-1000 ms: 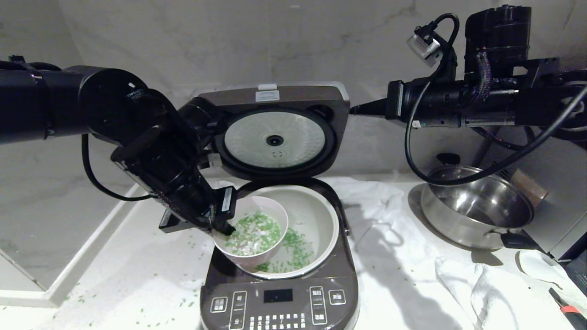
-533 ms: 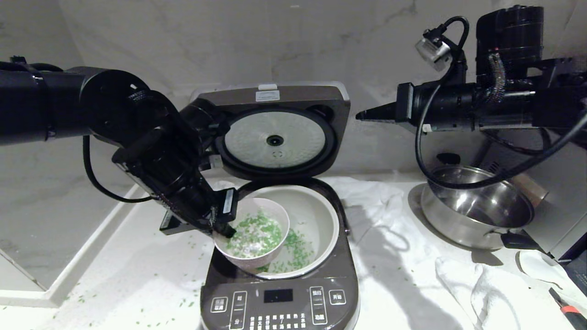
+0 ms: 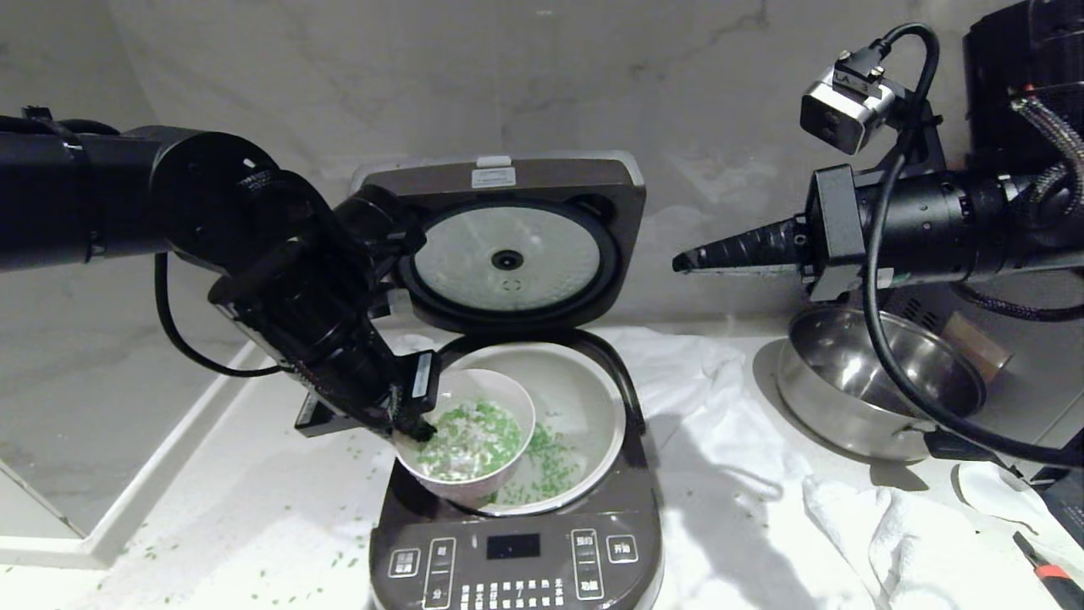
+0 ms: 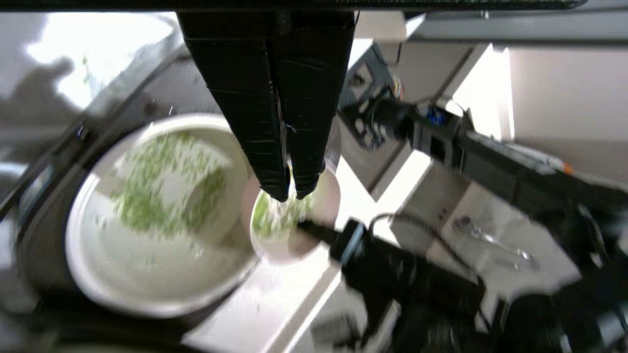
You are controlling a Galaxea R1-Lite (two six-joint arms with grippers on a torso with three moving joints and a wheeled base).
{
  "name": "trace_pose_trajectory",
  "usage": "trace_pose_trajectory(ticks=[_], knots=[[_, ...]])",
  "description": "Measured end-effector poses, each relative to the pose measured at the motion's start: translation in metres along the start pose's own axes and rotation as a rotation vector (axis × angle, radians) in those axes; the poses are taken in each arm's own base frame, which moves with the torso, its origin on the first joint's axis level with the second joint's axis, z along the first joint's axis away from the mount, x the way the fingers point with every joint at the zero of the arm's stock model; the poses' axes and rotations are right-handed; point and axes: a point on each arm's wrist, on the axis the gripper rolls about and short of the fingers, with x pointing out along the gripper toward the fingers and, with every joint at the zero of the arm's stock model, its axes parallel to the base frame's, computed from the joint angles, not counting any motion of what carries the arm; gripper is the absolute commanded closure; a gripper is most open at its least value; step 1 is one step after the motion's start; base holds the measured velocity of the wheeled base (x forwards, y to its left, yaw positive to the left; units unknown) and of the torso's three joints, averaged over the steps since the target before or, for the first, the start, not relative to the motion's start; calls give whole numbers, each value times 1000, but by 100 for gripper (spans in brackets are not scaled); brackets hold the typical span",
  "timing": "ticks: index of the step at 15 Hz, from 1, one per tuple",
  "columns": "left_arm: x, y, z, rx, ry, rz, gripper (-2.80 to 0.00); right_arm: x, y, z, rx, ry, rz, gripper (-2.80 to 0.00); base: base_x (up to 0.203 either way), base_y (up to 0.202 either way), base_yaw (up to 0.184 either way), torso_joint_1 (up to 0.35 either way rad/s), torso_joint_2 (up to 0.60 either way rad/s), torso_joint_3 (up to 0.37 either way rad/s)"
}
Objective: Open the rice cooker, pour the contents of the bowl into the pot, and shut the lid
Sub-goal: Pour the water from the bowl into the rice cooker
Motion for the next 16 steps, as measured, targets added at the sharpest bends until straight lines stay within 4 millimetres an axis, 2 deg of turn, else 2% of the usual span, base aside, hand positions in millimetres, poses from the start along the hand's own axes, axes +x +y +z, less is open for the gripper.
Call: trace_pose_trajectory(ticks=[5,8,11,16], knots=[[0,0,0,-3,0,2,0,11,-33,40,38,-68,-26,0,0,0,0,0,0,0],[0,0,0,-4,-1,3,0,27,-42,55,107,-80,-8,0,0,0,0,0,0,0],[0,1,0,-6,0,5,0,39,-48,53,121,-58,-3,0,0,0,0,0,0,0],[2,1,0,-7,4,7,0,42,-48,37,152,-1,17,0,0,0,0,0,0,0]])
